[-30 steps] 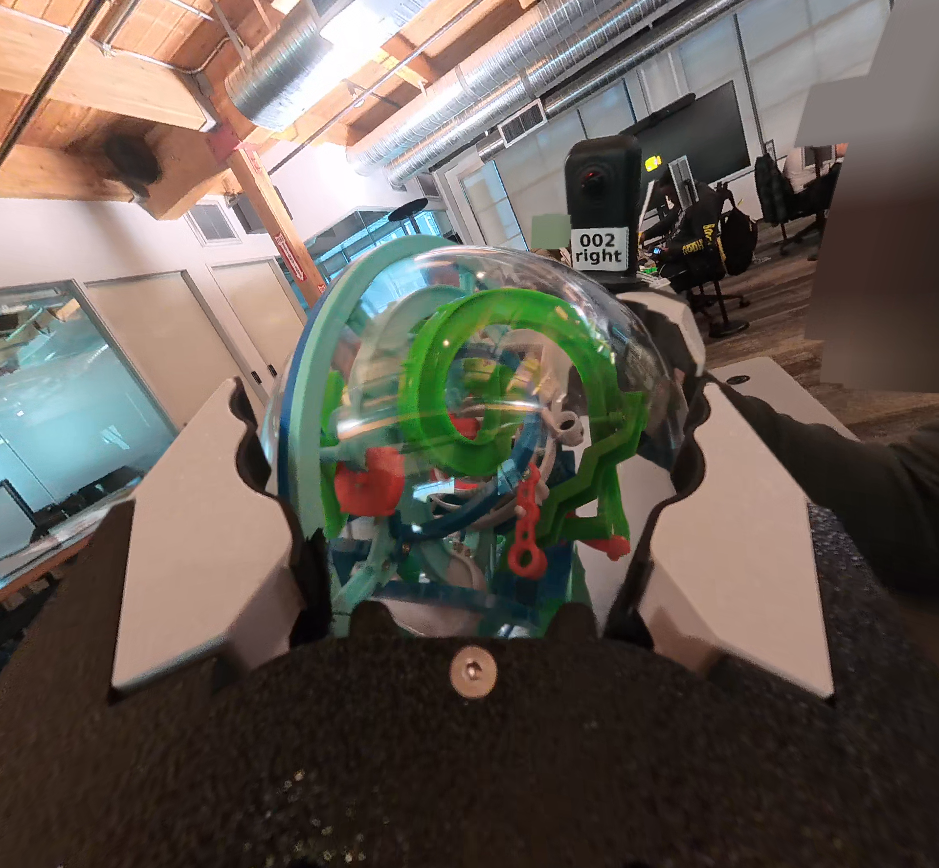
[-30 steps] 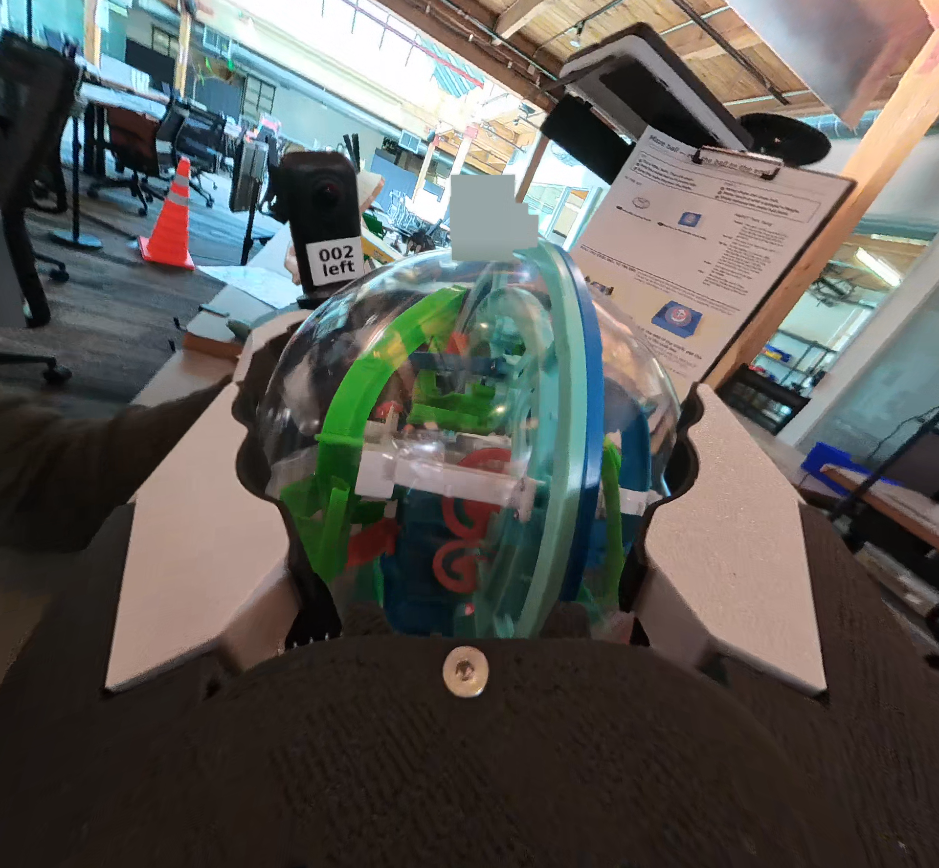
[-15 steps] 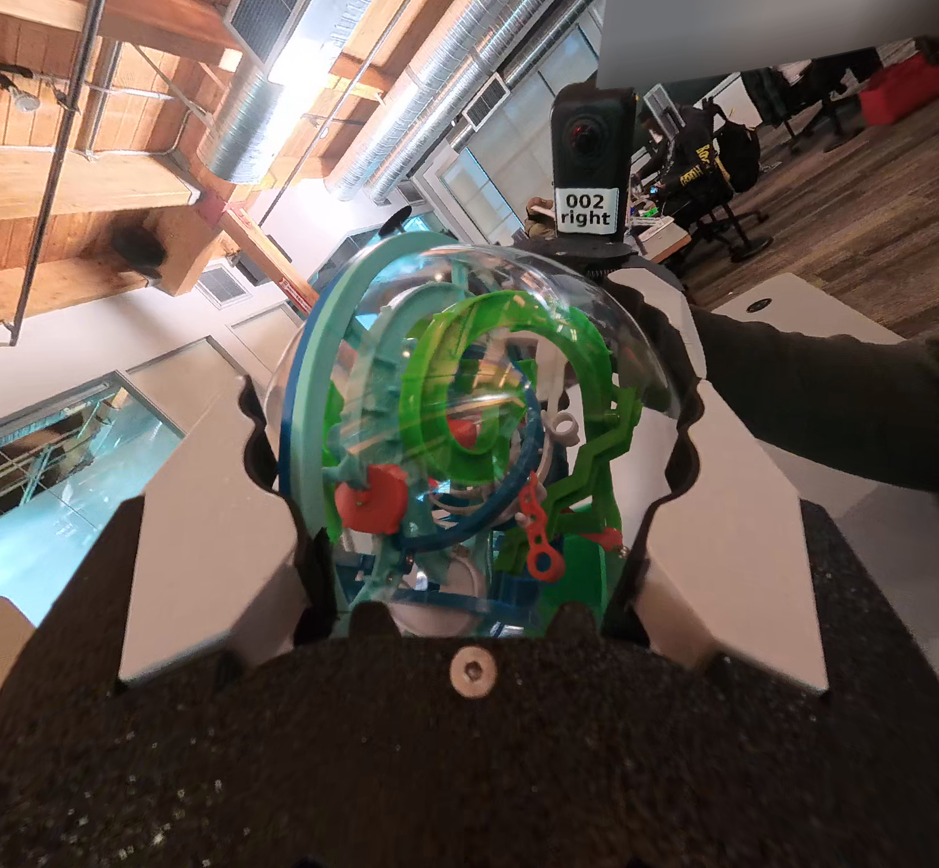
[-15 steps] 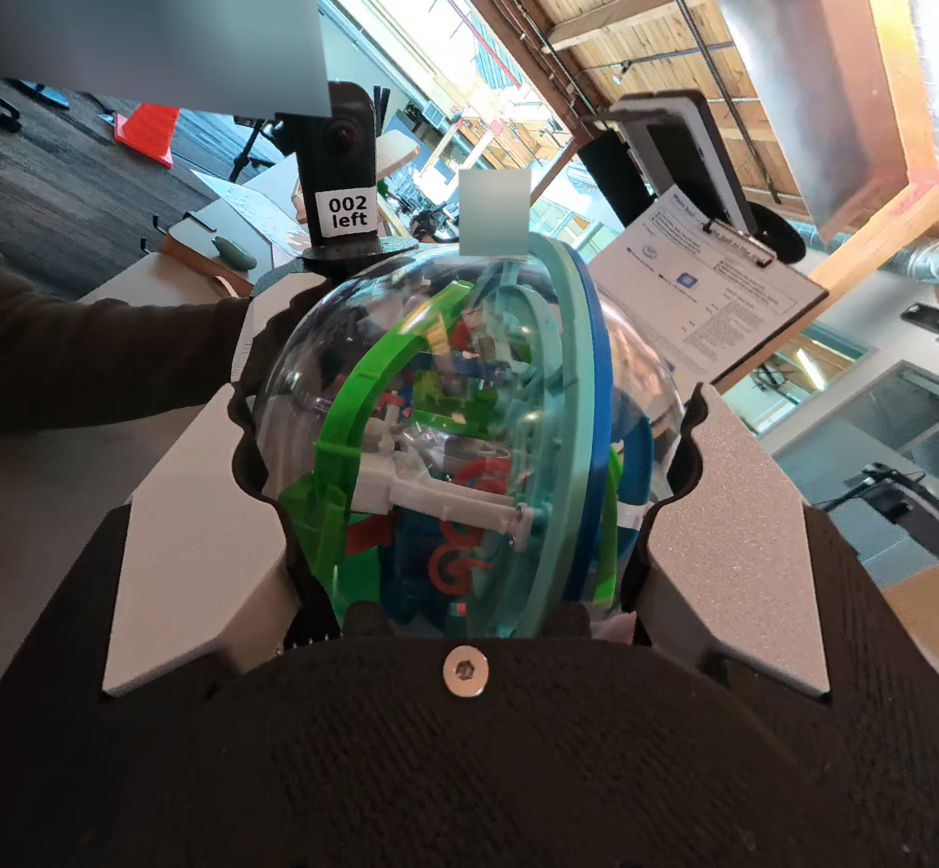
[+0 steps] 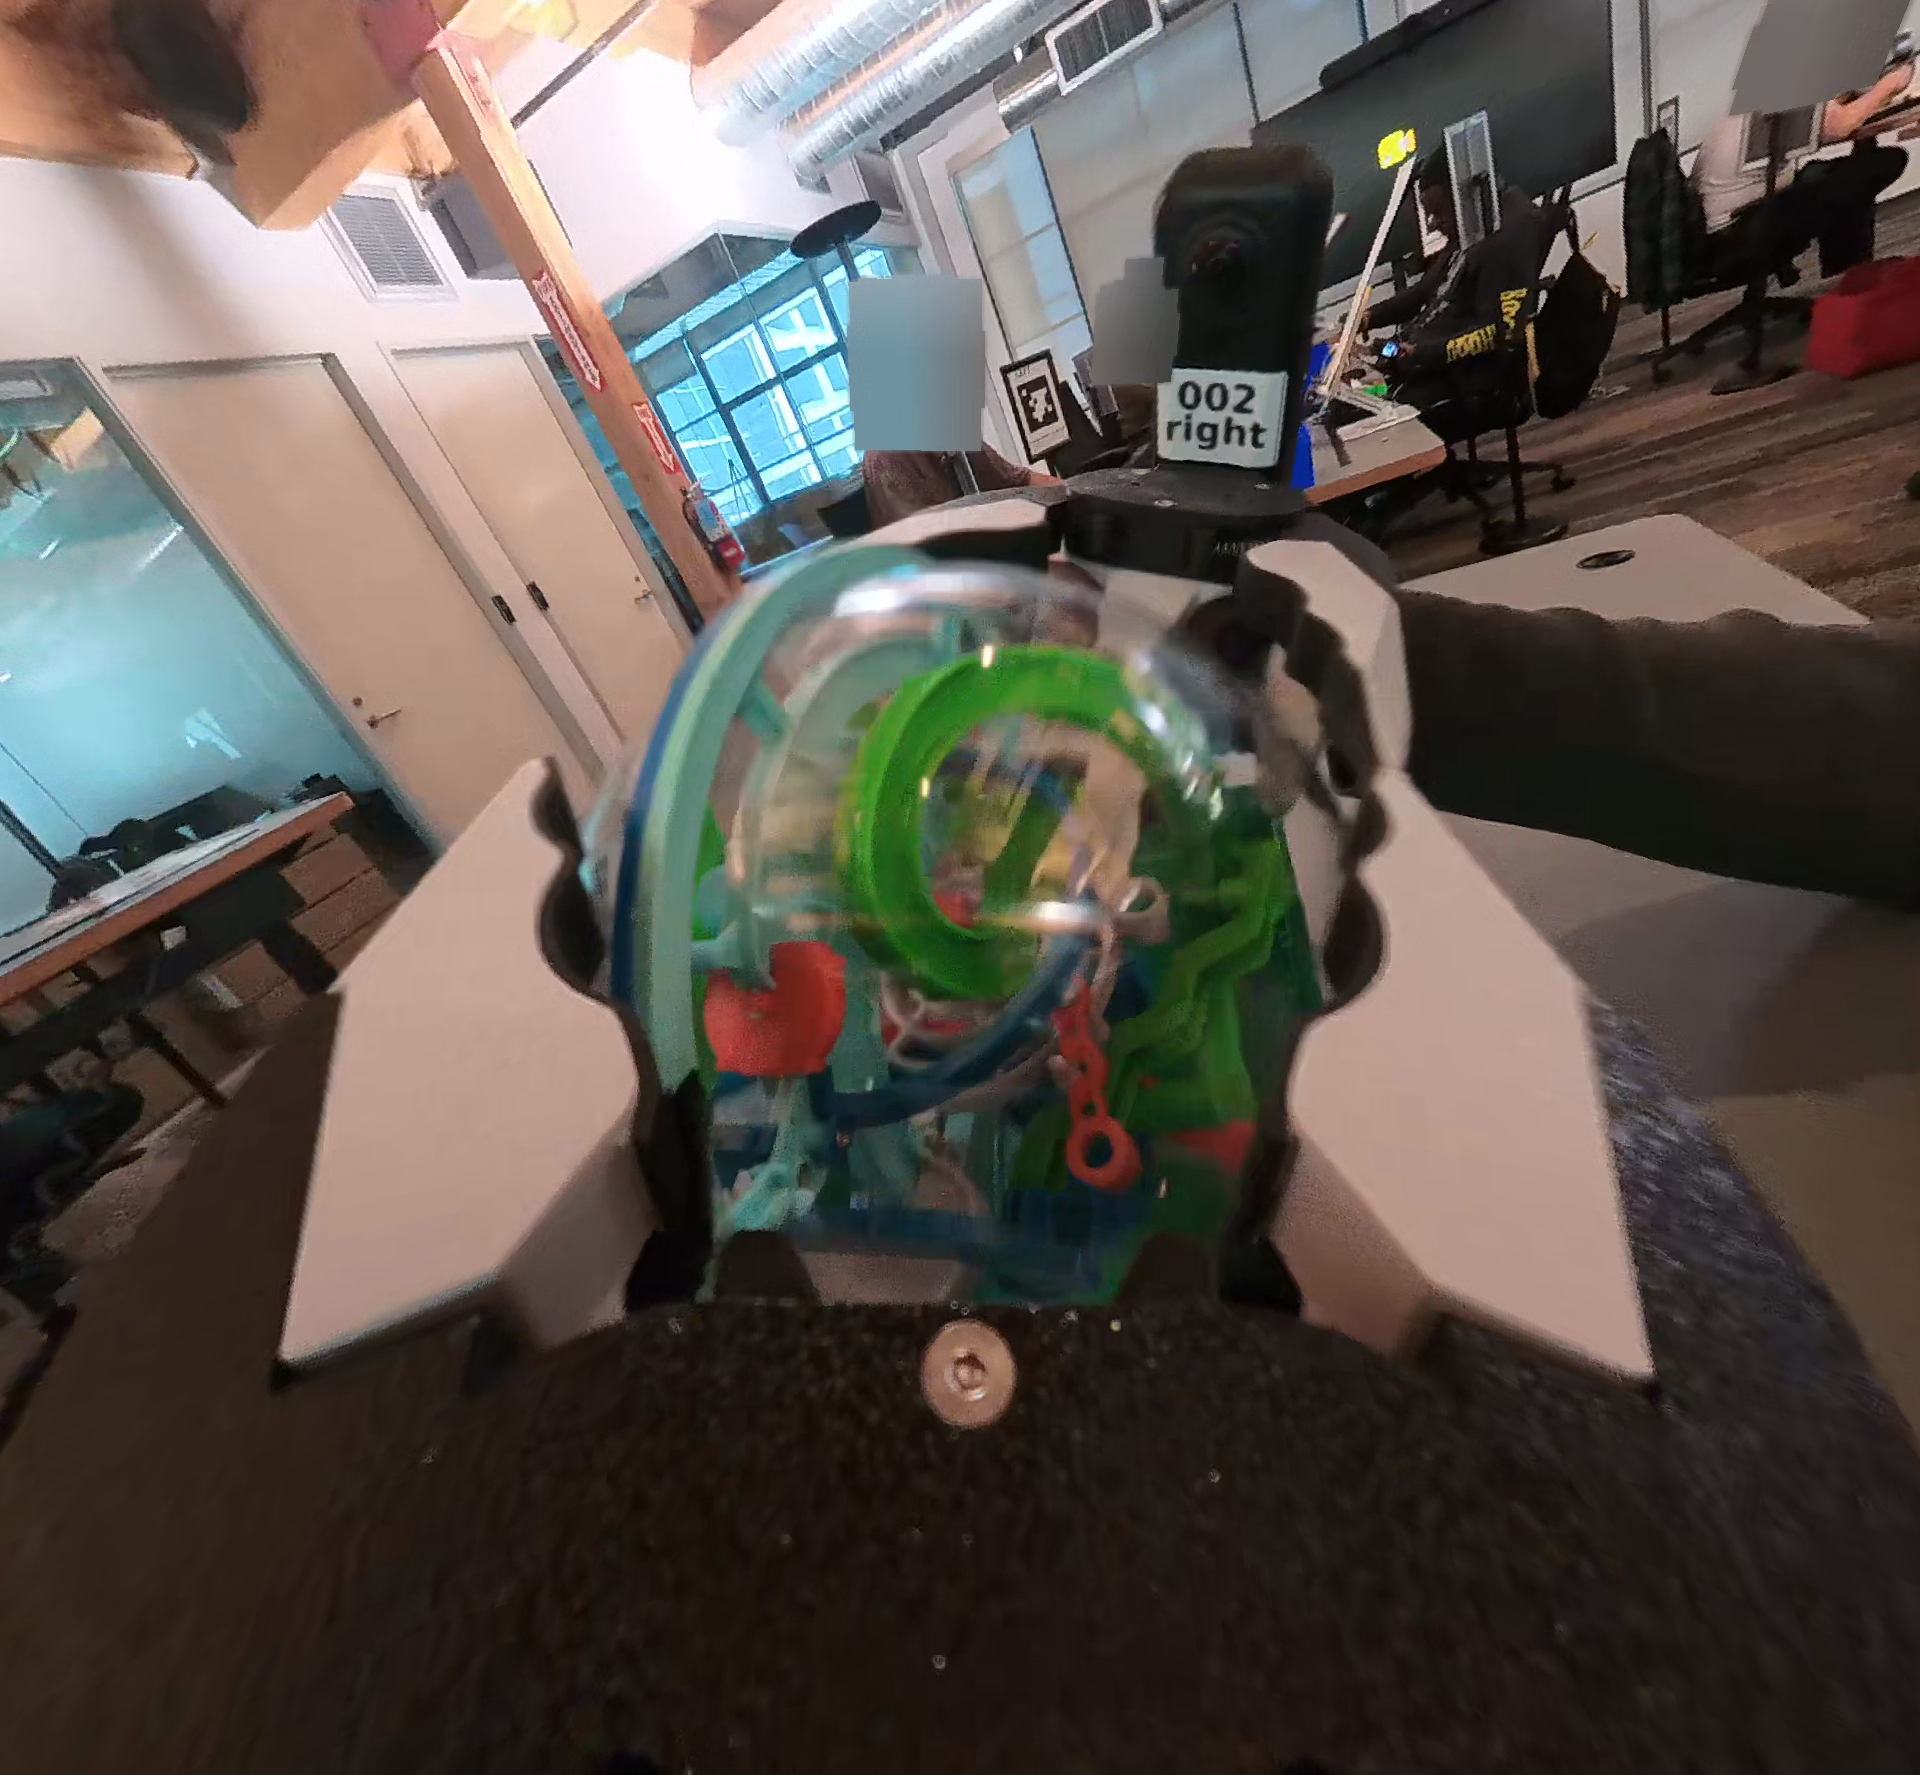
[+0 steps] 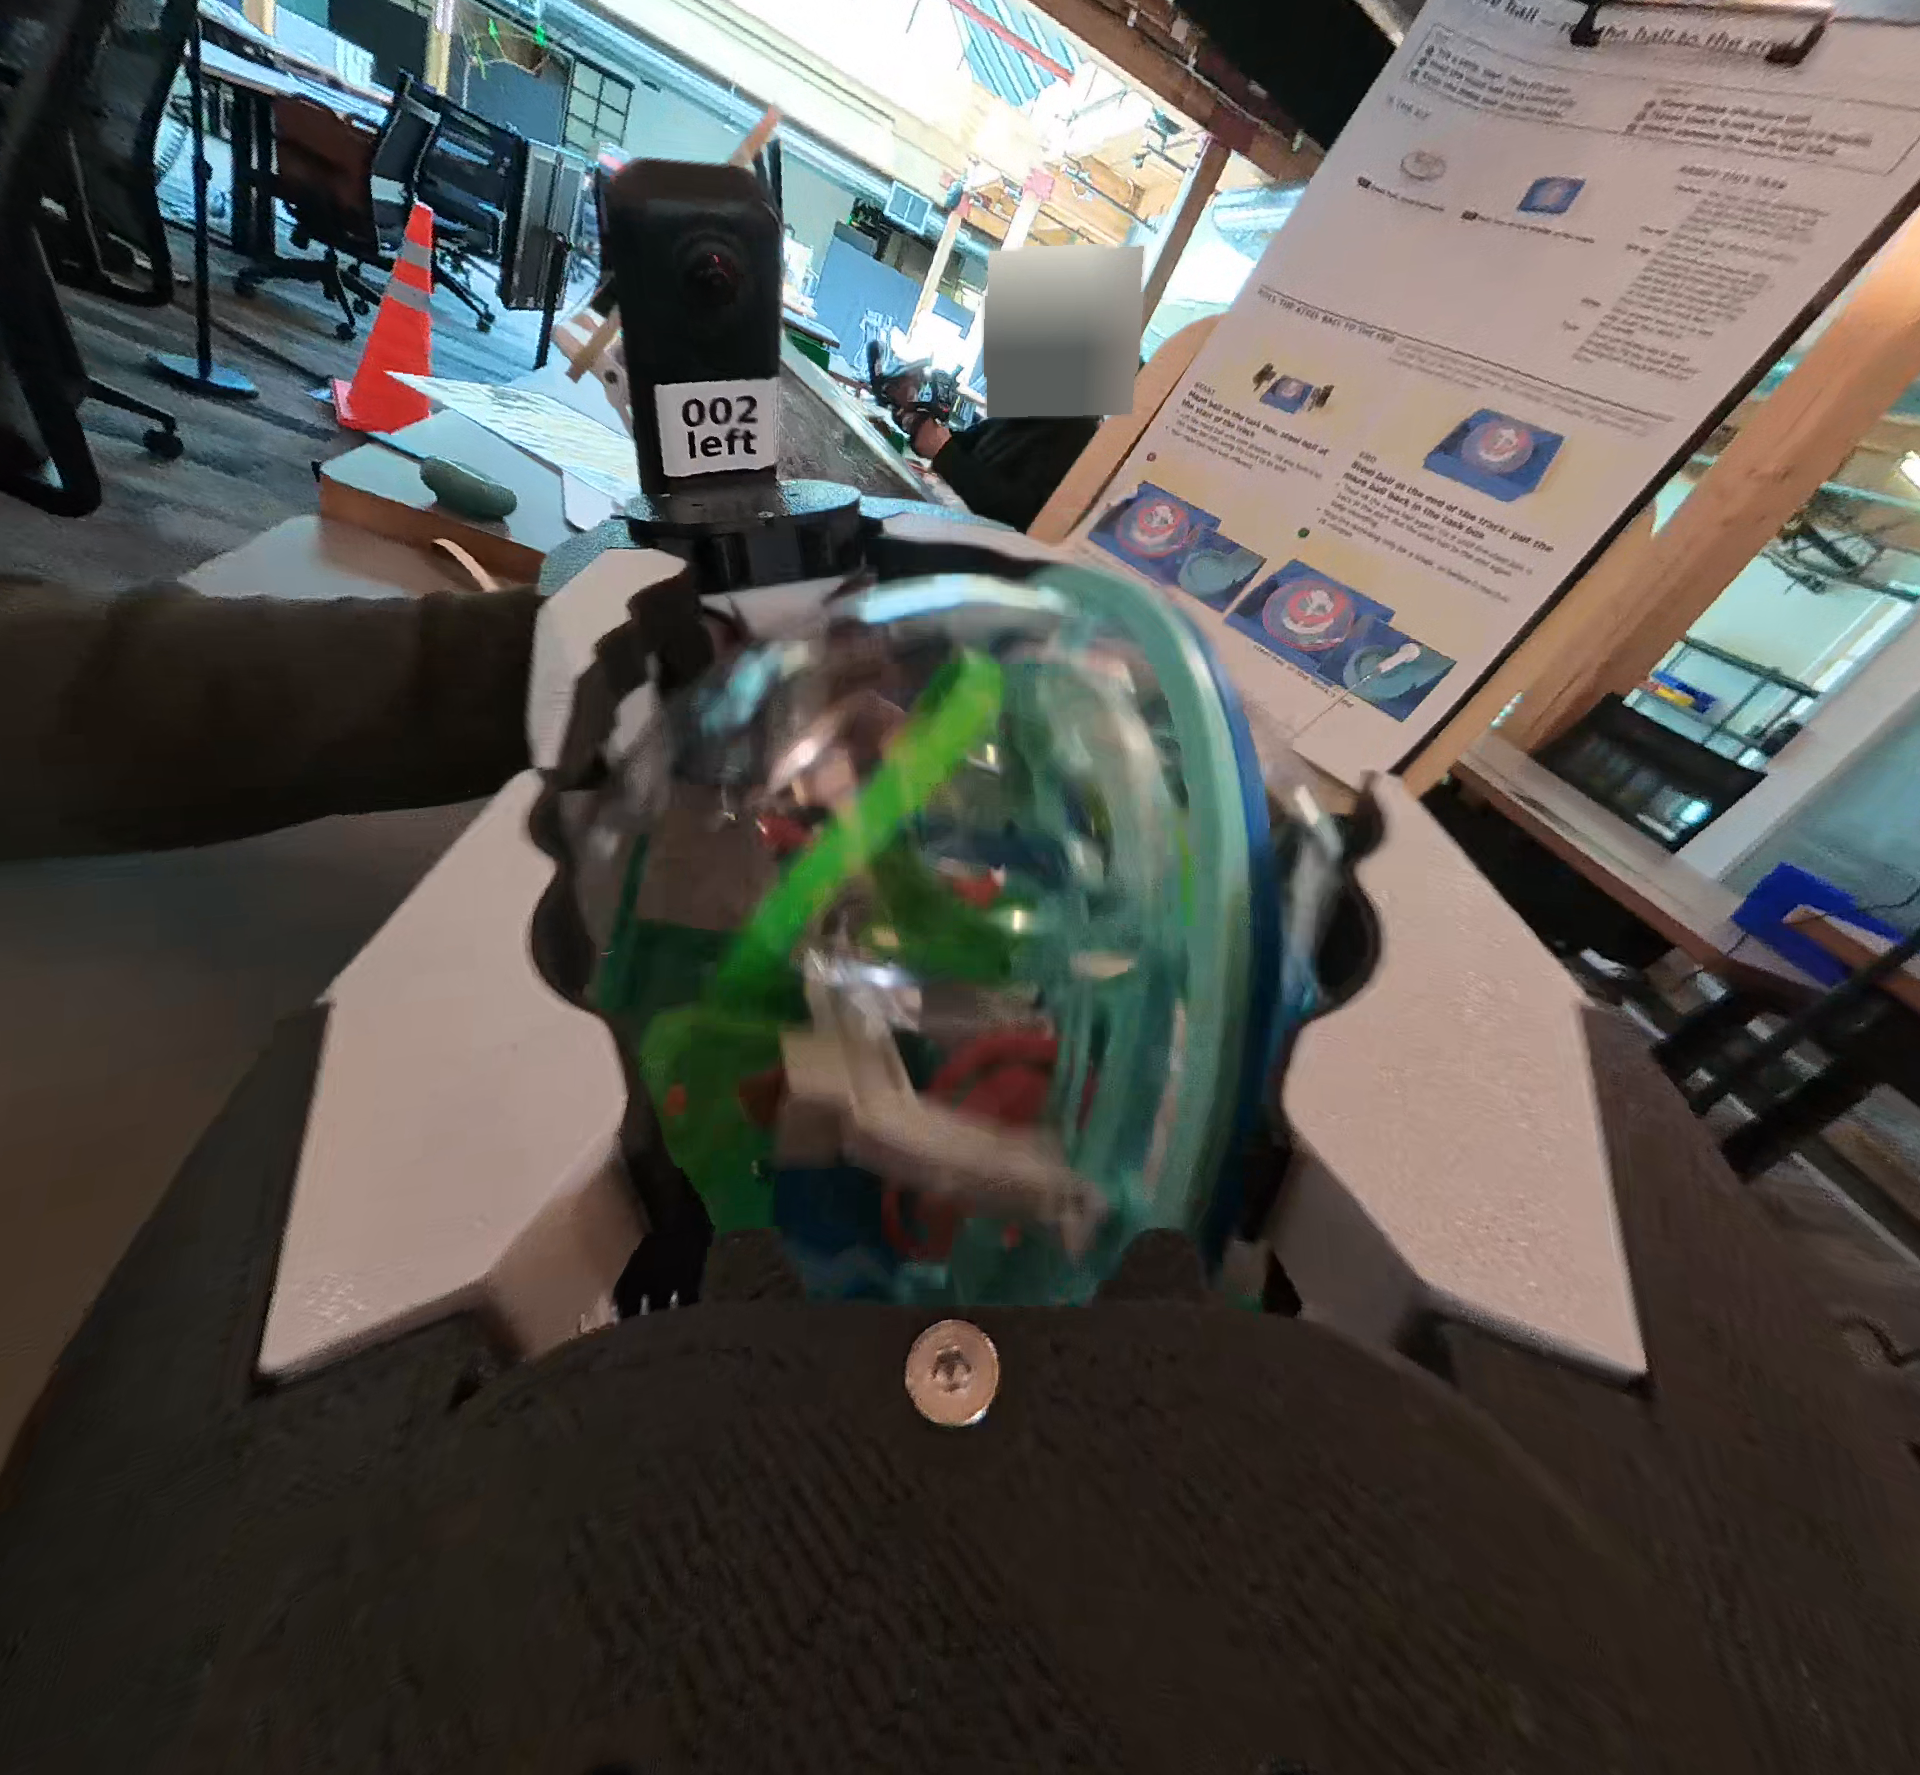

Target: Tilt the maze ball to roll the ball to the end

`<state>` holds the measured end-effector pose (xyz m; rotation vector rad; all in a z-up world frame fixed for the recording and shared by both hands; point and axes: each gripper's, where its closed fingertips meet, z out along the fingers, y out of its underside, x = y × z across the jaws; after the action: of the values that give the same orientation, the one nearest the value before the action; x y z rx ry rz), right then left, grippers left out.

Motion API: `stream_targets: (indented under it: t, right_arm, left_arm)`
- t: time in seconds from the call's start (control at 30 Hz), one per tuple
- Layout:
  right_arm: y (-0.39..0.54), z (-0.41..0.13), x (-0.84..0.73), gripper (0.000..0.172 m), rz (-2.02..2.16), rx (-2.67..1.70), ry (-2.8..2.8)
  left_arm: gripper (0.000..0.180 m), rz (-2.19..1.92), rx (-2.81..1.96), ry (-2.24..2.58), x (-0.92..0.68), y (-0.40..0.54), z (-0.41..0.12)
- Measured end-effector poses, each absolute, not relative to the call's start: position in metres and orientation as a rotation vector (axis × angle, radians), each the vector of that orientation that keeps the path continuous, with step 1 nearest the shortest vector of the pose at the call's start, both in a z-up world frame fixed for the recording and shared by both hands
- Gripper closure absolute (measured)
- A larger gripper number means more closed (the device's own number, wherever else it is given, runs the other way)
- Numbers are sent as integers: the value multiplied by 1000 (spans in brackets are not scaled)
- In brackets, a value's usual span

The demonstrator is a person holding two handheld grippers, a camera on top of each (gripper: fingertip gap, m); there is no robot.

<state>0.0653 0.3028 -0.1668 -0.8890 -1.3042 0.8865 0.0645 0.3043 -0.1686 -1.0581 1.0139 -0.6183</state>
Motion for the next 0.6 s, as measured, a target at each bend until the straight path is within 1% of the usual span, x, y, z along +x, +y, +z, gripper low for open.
stream_targets:
  t: [0.03, 0.07, 0.1, 0.13, 0.17, 0.2, 0.33, 0.43, 0.53, 0.6]
  right_arm:
    - [305, -168, 65, 43, 878, -875, -1303]
    - [307, -168, 65, 53, 877, -860, -1292]
    - [302, -167, 64, 71, 922, -828, -1294]
    - [296, -166, 62, 70, 996, -804, -1292]
    - [298, -166, 61, 65, 1028, -814, -1271]
    - [303, -169, 62, 65, 1028, -840, -1268]
    - [312, -182, 62, 65, 1016, -917, -1282]
    - [324, -185, 66, 65, 905, -964, -1277]
    - [343, -191, 79, 53, 778, -1083, -1268]
    - [352, -197, 87, 44, 753, -1170, -1257]
  left_arm:
    - [57, -623, -1046, 1009, 61, 306, -170]
    - [66, -636, -1006, 998, 60, 307, -168]
    - [66, -675, -957, 973, 59, 305, -164]
    - [61, -735, -940, 946, 59, 305, -161]
    - [56, -753, -980, 918, 58, 312, -163]
    - [48, -749, -1024, 905, 57, 320, -168]
    - [44, -756, -1096, 886, 56, 331, -182]
    - [44, -675, -1191, 847, 49, 344, -189]
    - [45, -571, -1353, 818, 35, 361, -207]
    - [34, -601, -1452, 784, 28, 366, -216]
